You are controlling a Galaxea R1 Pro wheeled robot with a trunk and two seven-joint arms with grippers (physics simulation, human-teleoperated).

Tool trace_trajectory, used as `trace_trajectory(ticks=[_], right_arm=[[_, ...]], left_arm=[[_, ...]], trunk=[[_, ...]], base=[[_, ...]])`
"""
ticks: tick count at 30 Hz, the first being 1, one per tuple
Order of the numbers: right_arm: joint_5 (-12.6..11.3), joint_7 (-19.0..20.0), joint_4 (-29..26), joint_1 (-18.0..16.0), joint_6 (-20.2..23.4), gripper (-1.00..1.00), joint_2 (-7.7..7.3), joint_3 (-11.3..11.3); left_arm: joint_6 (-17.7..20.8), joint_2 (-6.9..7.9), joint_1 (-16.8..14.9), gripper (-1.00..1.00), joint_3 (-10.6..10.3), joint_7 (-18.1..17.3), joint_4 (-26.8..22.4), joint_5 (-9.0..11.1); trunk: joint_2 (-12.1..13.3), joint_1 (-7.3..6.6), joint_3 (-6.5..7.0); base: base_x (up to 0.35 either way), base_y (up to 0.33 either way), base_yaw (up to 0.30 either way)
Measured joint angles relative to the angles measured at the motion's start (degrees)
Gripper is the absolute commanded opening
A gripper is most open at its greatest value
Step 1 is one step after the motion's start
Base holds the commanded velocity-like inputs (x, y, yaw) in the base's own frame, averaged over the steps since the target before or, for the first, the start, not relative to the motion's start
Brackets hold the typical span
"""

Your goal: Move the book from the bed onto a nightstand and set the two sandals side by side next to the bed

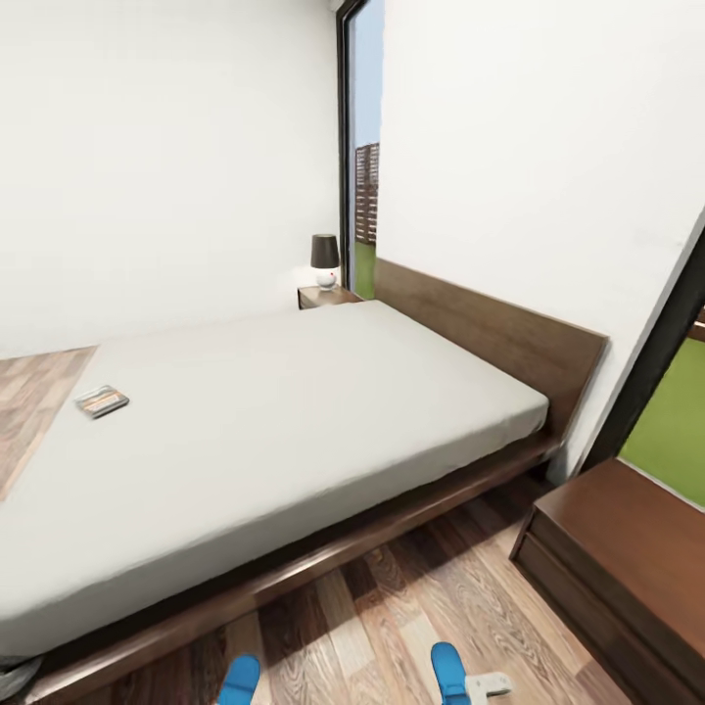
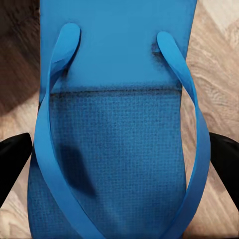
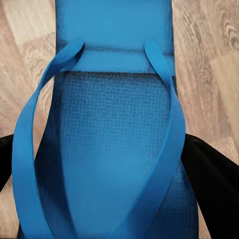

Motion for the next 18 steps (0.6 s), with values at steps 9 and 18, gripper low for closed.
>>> trace_trajectory(ticks=[9,18], right_arm=[[0.30,0.00,2.05,0.02,-3.07,-1.00,0.00,-0.05],[0.17,0.00,2.46,0.02,-3.61,-1.00,0.00,-0.06]], left_arm=[[-0.03,0.00,0.00,-1.00,0.00,0.00,0.00,0.04],[-0.15,0.00,0.00,-1.00,0.00,0.00,0.00,0.05]], trunk=[[0.00,0.00,-0.10],[0.00,0.00,-0.29]], base=[[0.010,0.000,0.278],[0.001,0.000,0.241]])
